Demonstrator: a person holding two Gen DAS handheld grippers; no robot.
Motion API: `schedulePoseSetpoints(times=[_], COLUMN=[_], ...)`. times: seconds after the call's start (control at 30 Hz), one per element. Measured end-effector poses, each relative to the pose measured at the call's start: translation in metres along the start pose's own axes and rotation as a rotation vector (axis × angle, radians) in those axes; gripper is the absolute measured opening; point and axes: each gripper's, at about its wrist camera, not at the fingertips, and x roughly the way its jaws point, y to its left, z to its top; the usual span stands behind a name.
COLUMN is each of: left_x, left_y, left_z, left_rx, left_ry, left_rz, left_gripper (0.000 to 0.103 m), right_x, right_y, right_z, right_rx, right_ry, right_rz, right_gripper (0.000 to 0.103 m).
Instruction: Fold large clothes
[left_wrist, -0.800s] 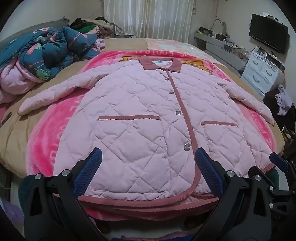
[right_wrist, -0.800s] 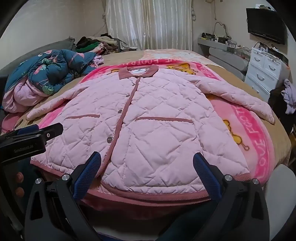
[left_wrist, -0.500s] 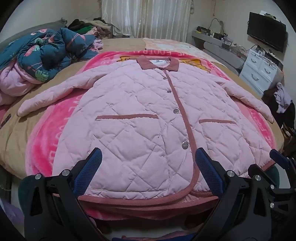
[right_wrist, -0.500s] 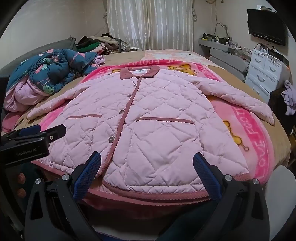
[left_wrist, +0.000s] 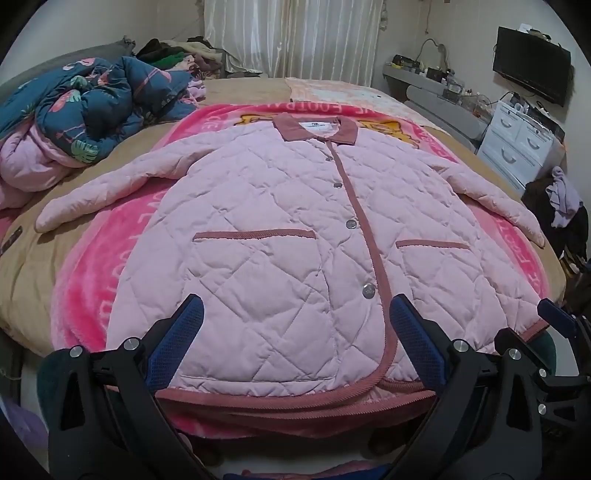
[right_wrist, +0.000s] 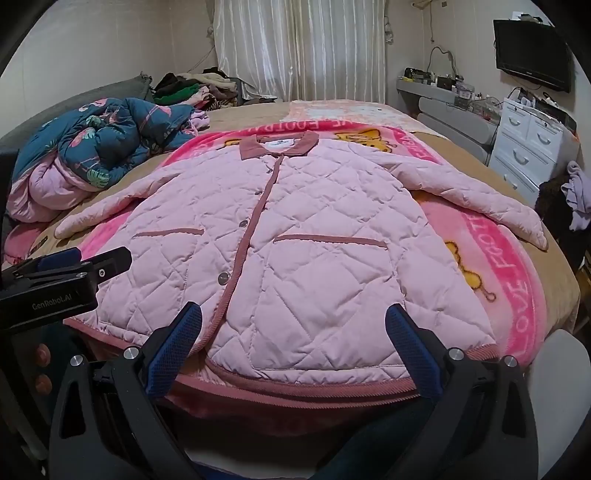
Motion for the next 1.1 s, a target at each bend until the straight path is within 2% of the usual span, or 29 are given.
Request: schedulePoseSetpoints(times=[1.1], left_x=[-0.0037], left_y=[0.0024], left_z=[0.0029], left_rx=[-0.003], left_ry=[-0.006], left_rz=[-0.007], left_gripper=[0.094], right_x=[-0.0024], right_y=[0.0004], right_z=[-0.0002], right_rx=[0.000], right_ry=[-0.003], right_rz=[-0.002], right_gripper=[0.099])
